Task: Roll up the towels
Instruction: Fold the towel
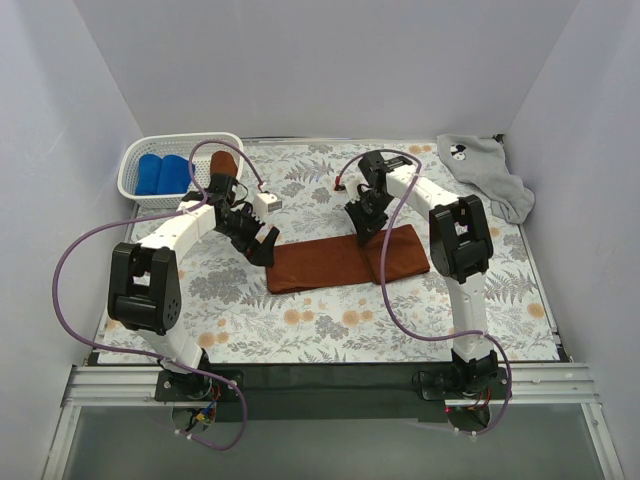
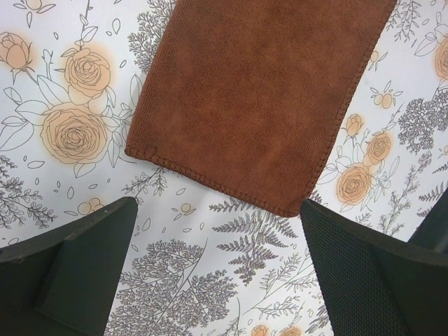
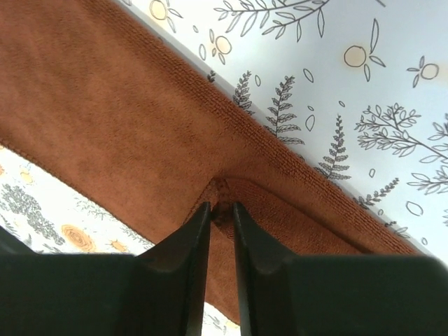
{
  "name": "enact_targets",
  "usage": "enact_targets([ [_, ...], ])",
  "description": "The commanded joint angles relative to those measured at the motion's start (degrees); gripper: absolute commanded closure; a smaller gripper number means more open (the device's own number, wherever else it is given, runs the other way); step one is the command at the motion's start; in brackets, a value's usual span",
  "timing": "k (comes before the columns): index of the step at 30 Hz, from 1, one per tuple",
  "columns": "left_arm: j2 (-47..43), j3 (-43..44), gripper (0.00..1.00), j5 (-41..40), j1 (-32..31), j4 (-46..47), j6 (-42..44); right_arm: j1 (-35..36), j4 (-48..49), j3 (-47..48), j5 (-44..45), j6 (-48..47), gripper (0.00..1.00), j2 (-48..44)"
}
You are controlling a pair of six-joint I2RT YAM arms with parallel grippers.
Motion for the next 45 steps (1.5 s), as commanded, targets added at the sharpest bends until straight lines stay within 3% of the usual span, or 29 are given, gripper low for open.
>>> enact_targets([
  [1,0.4,0.5,0.02,2.4,0.4,1.4,-0.8,0.2,-0.3,2.4,1.3,-0.3,0.81,0.3],
  [5,1.0,0.9,0.02,2.7,0.4,1.7,-1.2,0.4,-0.3,3.2,1.6,-0.2,0.99,0.2],
  [15,1.0,0.9,0.02,2.8,0.4,1.7,-1.2,0.3,-0.3,7.0,-0.6,1.4,0.99,-1.4],
  [35,0.0,-1.7,0.02,4.1,-0.6,2.4,0.0,0.3,3.8,8.0,-0.1,4.0,0.98,4.4],
  [37,0.0,-1.9,0.02,5.3,-0.8,1.8,0.7,0.2,3.3,7.8,-1.2,4.0,0.86,4.1],
  [38,0.2,-2.3,0.02,4.5,-1.2,2.4,-1.4,0.2,3.1,7.5,-2.0,3.8,0.71,3.0],
  [39,0.4,-2.3,0.02,3.7,-1.6,2.4,-1.8,-0.2,2.9,6.9,-2.4,3.3,0.66,2.2],
  [42,1.6,-1.9,0.02,4.3,-4.0,0.3,0.8,-2.1,1.3,6.2,-2.9,0.9,0.57,-0.6],
  [45,1.5,-2.1,0.02,5.3,-6.6,-0.1,2.6,-4.9,0.5,4.7,-2.6,-2.2,0.55,-3.7],
])
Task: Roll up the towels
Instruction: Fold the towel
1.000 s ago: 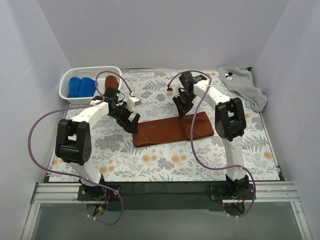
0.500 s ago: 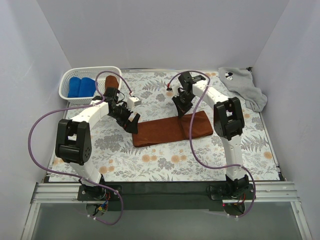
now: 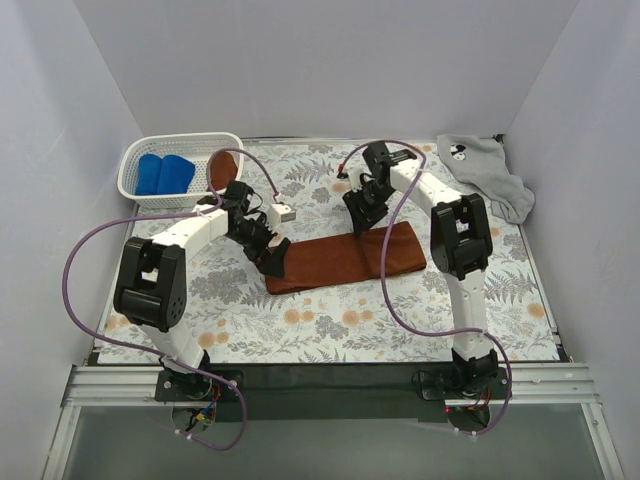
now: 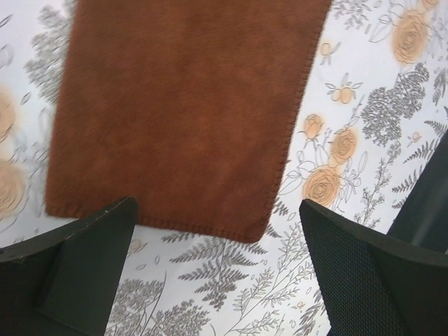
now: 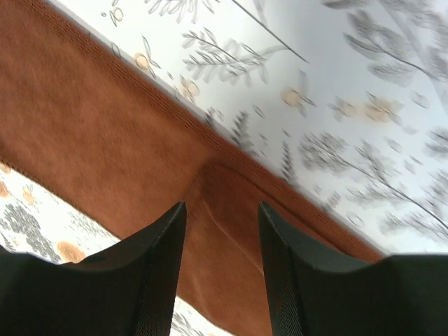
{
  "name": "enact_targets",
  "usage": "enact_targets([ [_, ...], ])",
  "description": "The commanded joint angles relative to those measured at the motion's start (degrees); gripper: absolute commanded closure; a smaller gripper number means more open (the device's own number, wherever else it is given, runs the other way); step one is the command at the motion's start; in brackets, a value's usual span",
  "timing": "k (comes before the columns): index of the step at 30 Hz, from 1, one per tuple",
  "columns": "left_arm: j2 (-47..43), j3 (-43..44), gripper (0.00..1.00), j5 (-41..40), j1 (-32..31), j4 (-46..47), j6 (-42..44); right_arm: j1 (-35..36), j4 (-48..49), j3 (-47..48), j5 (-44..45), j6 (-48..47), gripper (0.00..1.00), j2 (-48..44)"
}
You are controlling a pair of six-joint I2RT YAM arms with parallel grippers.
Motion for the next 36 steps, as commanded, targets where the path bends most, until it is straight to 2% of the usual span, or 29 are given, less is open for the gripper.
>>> enact_targets([
  [1,-0.5,-0.4,0.04,2.2,-3.1,-0.3,2.5,-4.2,-0.9,-1.2,-0.8,-5.4,0.56,-7.4],
  [2,-0.3,-0.8,0.09,0.4,-4.3,0.1,2.5,-4.7,-0.9,-1.6,0.4,-6.4,0.56,-8.2],
  [3,-0.1,-1.2,0.22,-0.3,-5.0,0.3,3.1,-5.9,-0.9,-2.1,1.1,-7.2,0.56,-8.2],
  [5,0.7,-1.5,0.38,-2.7,-6.1,1.0,3.2,-7.2,-1.0,-2.3,2.7,-9.1,0.60,-7.6],
  [6,1.9,-1.4,0.60,-2.9,-6.2,1.1,3.2,-8.7,-0.9,-2.1,2.9,-9.4,0.61,-7.0],
  [8,3.8,-0.3,0.77,-3.7,-6.3,1.0,2.5,-10.6,-1.0,-1.6,3.7,-10.2,0.66,-5.5],
  [9,5.5,0.1,0.78,-3.8,-6.3,1.0,2.3,-10.9,-0.9,-1.6,4.1,-10.6,0.67,-4.9],
  [11,6.8,1.2,0.97,-4.8,-6.3,1.0,1.7,-11.5,-1.0,-2.0,5.1,-11.6,0.71,-3.6],
  [12,7.9,1.6,1.00,-6.3,-6.3,1.2,1.5,-11.7,-1.0,-2.3,5.4,-11.9,0.71,-3.3],
  [15,9.8,3.4,1.00,-10.1,-6.2,1.7,2.2,-12.1,-0.3,-4.2,5.8,-12.8,0.76,-2.2],
  [19,14.6,8.6,1.00,-13.8,-5.5,1.0,3.3,-12.8,1.0,-8.6,4.8,-11.9,0.88,-1.9],
  [23,21.0,16.3,1.00,-15.2,-2.0,-0.5,6.8,-14.0,2.8,-19.4,4.0,-10.5,0.94,-7.5],
  [26,25.8,24.9,1.00,-15.8,0.0,-0.6,9.7,-14.2,3.6,-26.3,-0.6,-8.4,0.98,-13.6],
  [27,27.1,30.7,0.99,-15.3,0.3,-0.9,11.1,-14.0,3.8,-30.9,-2.6,-8.0,0.98,-15.1],
  [29,29.7,36.5,0.90,-13.3,0.5,-2.2,12.5,-13.2,3.9,-35.1,-9.5,-7.9,0.97,-19.4],
  [30,31.9,40.0,0.78,-12.0,0.4,-2.7,12.8,-11.6,3.5,-38.1,-12.0,-8.4,0.96,-20.7],
  [31,32.7,45.4,0.72,-10.8,0.5,-4.0,12.9,-10.7,3.1,-39.6,-14.4,-9.1,0.95,-22.0],
  [34,33.6,52.4,0.62,-5.9,0.3,-5.6,11.7,-7.1,1.1,-41.3,-21.3,-12.2,0.87,-26.4],
  [36,32.2,52.0,0.60,-3.6,0.3,-5.5,10.7,-7.1,0.1,-40.9,-21.8,-12.8,0.84,-27.1],
])
